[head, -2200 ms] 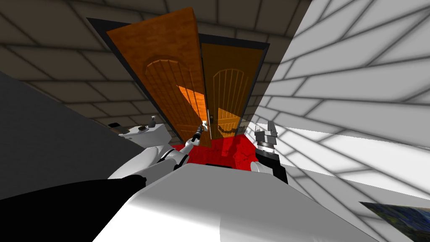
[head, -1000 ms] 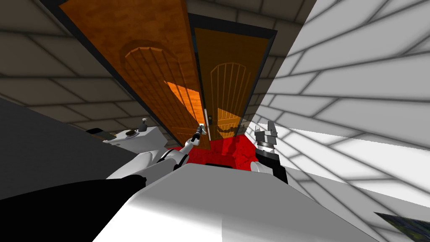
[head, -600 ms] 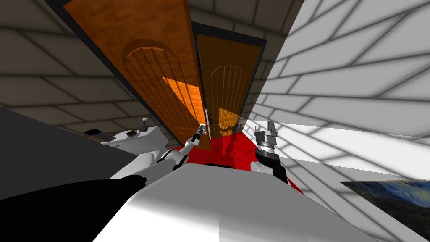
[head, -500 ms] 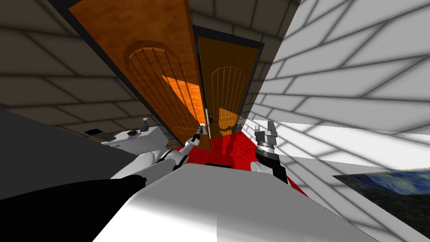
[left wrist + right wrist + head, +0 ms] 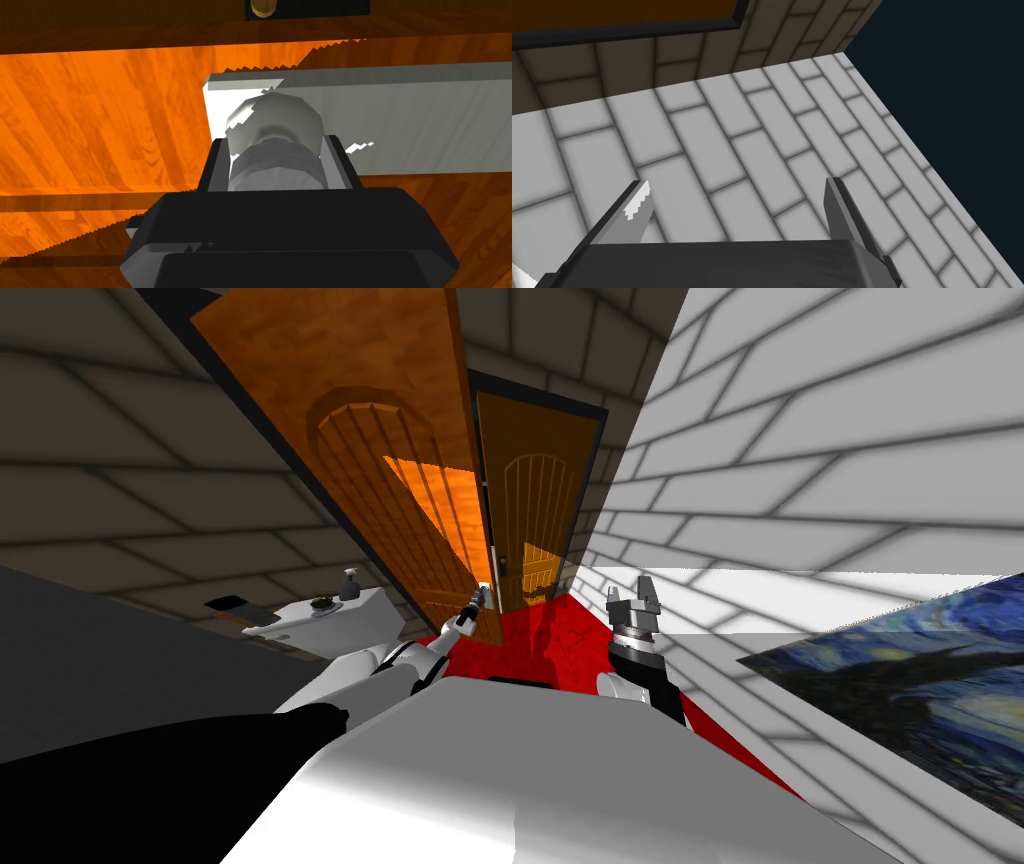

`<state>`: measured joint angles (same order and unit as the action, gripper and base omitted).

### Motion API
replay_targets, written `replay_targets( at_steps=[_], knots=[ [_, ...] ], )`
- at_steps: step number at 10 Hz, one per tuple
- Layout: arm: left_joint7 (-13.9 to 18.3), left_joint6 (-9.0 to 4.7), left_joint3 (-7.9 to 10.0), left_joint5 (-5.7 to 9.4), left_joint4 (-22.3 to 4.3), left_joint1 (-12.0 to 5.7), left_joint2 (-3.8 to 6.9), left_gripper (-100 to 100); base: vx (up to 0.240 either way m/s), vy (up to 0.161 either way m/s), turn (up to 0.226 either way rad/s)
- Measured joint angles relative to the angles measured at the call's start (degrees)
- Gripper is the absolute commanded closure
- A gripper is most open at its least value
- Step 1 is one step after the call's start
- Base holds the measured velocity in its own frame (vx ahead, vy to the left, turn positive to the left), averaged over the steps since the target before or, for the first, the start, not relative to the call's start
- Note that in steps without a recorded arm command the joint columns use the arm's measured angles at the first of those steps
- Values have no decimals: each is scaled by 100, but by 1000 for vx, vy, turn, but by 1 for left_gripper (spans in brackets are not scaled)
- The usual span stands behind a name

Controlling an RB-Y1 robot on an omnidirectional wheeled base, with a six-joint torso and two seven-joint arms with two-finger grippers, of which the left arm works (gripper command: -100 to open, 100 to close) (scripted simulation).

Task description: Pull the door open

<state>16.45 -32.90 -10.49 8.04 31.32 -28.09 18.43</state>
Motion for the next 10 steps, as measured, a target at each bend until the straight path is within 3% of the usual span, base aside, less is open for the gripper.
replay_targets(
  at_steps=[3,4,6,10],
  knots=[
    [107,-6,-123,-38,70,26,38,100,-186,129,-81],
    [172,-82,-197,-60,-16,-44,34,100,-219,176,-104],
    [321,-147,-391,-120,8,-23,59,100,-204,162,-87],
    [591,-189,-707,-214,126,6,139,100,-180,129,-64]
  ],
)
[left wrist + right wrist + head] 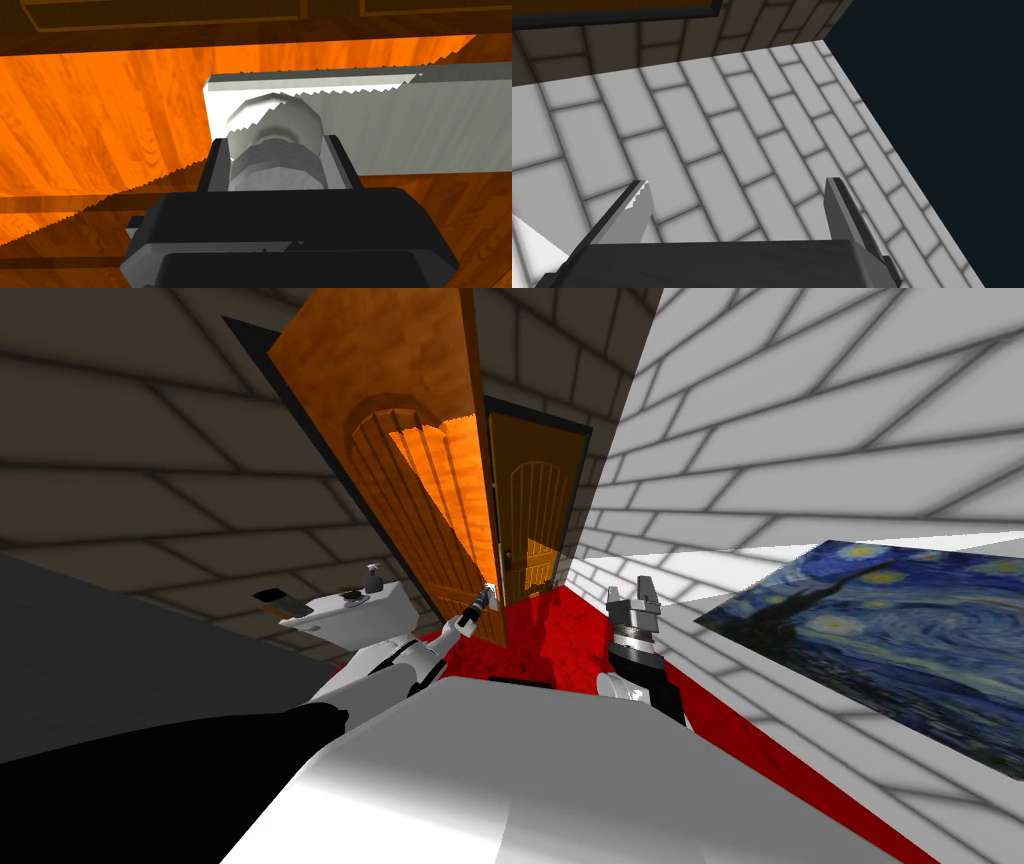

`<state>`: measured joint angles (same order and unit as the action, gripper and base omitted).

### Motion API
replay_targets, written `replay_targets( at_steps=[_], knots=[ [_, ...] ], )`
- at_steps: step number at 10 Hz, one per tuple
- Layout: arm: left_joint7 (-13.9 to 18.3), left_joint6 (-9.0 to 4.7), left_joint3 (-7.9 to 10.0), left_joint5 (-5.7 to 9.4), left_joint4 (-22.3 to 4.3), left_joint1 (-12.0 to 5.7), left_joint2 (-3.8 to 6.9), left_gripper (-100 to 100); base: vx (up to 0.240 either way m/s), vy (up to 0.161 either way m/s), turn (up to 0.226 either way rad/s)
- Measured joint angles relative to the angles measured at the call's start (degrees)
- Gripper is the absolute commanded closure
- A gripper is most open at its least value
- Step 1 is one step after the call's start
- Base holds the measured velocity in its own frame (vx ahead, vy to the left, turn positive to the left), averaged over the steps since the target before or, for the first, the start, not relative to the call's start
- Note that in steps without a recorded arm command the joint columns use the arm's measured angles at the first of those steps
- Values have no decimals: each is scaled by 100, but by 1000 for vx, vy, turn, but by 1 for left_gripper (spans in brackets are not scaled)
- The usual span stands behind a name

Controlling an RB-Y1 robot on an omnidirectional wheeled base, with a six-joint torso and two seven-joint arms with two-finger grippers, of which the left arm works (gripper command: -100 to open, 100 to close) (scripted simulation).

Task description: Pull the door open

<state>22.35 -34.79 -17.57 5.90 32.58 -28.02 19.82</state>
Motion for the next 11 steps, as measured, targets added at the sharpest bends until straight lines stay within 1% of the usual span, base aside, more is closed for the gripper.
replay_targets(
  at_steps=[1,2,3,4,5,7,8,9,11],
  knots=[
    [48,-10,-61,-18,22,4,13,100,-61,40,-24],
    [57,-5,-79,-26,16,21,4,100,-110,64,-28],
    [95,-31,-133,-38,25,19,25,100,-156,110,-34],
    [149,-84,-189,-51,7,-13,38,100,-153,144,-48],
    [215,-145,-271,-73,-7,-32,57,100,-144,153,-45],
    [324,-155,-440,-119,129,9,92,100,-162,153,-47],
    [411,-226,-553,-149,84,-32,112,100,-154,146,-30],
    [472,-243,-636,-173,158,2,144,100,-161,181,-37],
    [616,-236,-823,-220,368,73,232,100,-154,141,-35]
  ],
)
